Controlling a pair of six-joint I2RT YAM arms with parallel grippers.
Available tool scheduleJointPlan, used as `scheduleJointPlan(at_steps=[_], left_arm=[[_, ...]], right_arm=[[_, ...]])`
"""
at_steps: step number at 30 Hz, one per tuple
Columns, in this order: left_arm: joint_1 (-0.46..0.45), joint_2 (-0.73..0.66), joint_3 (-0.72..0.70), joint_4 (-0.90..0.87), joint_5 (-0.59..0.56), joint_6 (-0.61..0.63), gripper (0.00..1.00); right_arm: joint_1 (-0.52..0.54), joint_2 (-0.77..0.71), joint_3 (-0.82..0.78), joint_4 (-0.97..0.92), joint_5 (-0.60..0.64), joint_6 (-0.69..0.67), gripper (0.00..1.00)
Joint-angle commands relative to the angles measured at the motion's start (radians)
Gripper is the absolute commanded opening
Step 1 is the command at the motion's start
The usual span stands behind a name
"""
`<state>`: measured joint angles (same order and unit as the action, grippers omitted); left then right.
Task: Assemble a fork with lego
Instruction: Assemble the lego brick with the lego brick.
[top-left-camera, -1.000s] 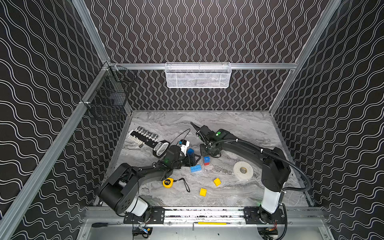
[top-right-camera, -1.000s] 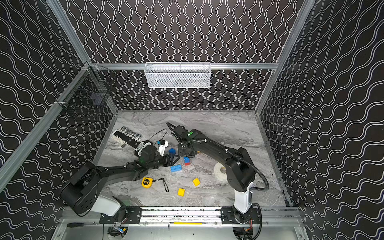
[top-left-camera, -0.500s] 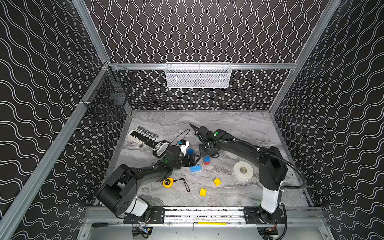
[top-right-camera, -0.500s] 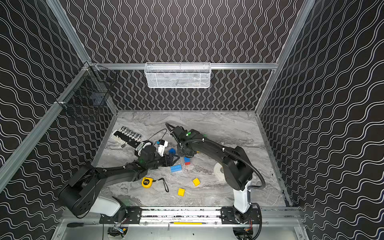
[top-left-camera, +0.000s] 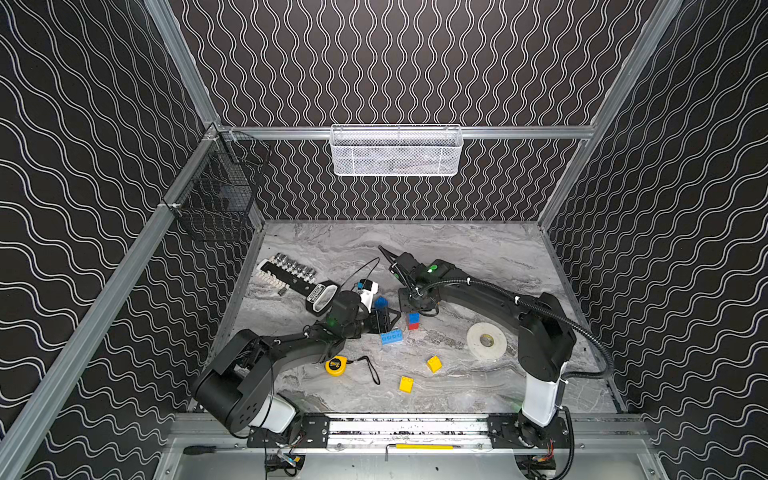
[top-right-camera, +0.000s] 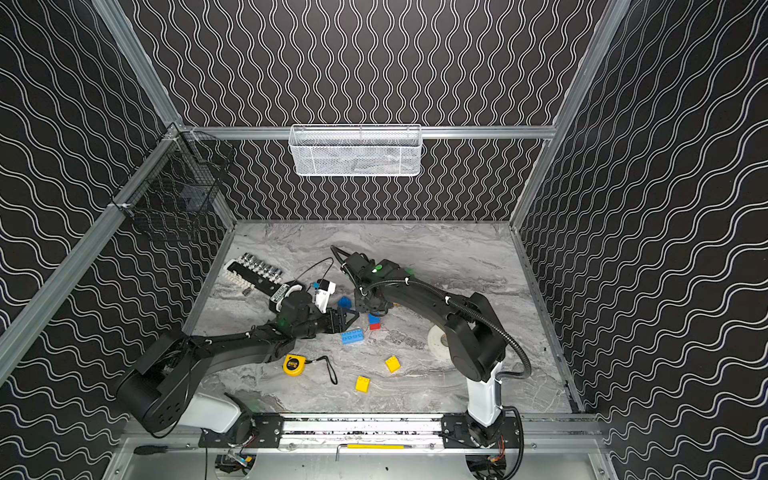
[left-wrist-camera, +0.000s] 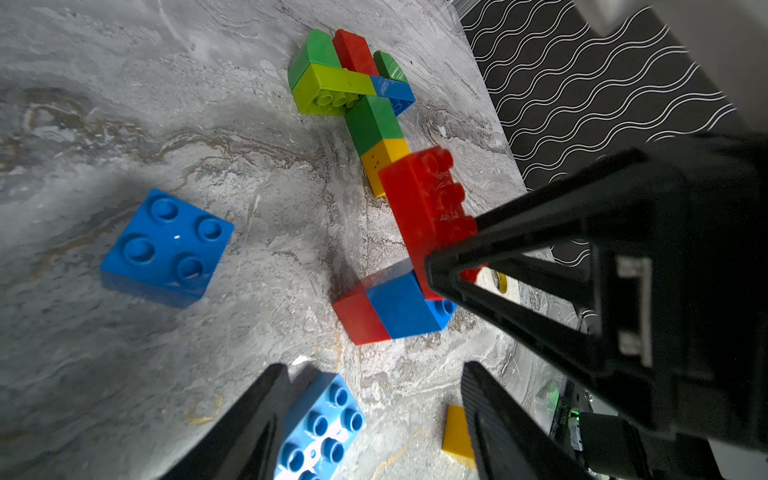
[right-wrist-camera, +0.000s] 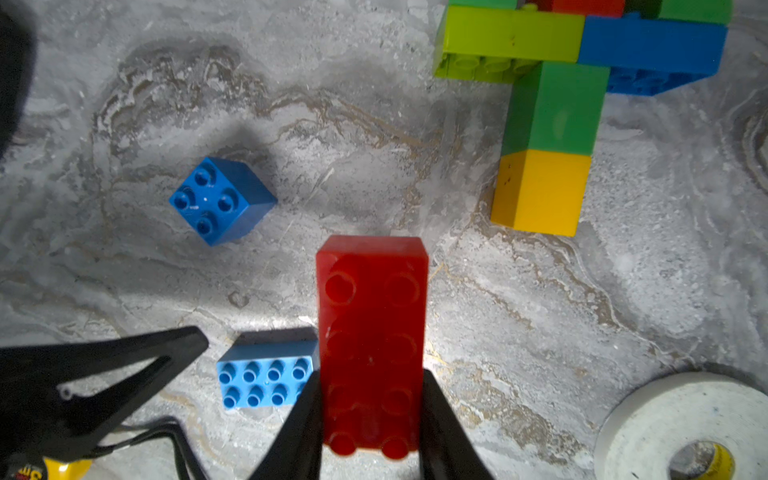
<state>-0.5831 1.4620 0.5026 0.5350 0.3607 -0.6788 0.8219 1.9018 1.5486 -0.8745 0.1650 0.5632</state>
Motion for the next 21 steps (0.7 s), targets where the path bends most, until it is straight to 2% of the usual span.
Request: scheduleJointPlan(at_steps=[1, 21], left_arm=[[-0.001, 0.0, -0.003, 0.012, -0.006, 0.009, 0.7], [-0.009, 0.003, -0.029, 0.029, -0.015, 0.026, 0.69]], right_arm=[[0.002, 0.002, -0.022, -0.146, -0.05, 0.001, 0.0], [0.0, 0.071, 0.045, -0.264, -0.089, -0.048, 0.0]])
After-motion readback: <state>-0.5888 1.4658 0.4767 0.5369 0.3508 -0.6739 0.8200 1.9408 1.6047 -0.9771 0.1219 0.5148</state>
